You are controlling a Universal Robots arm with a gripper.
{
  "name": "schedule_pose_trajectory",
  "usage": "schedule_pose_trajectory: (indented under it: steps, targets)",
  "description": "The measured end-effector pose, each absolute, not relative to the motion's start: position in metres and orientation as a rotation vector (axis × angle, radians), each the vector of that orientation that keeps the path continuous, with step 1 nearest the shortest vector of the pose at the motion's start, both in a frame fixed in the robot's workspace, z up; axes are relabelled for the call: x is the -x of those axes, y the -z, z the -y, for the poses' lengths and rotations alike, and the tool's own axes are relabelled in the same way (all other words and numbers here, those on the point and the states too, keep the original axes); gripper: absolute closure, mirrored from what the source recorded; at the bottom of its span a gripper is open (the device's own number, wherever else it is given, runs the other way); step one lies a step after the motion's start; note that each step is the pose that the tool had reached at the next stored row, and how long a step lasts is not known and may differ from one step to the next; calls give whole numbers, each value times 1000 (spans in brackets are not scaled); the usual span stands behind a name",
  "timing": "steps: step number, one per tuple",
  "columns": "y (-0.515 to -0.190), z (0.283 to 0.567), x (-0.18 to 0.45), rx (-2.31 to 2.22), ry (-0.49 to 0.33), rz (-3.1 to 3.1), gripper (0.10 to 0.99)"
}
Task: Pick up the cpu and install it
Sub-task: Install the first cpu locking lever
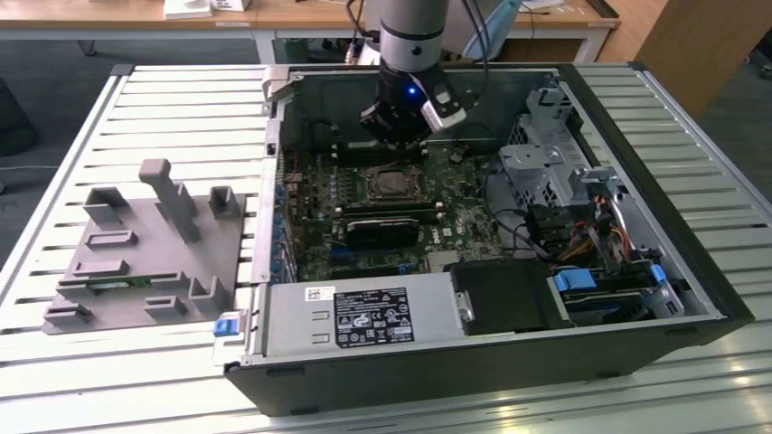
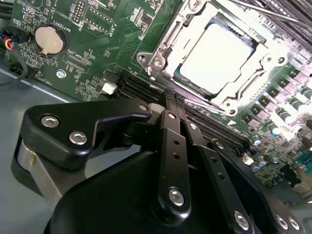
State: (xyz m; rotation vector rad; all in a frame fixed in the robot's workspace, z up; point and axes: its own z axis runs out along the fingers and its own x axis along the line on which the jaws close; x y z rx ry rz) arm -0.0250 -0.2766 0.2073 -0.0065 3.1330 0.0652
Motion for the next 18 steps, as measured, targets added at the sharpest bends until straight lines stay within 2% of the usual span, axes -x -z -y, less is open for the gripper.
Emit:
schedule_pose_trajectory:
  steps: [18]
  targets:
    - [-201,277,24,7,-61,-3133,980]
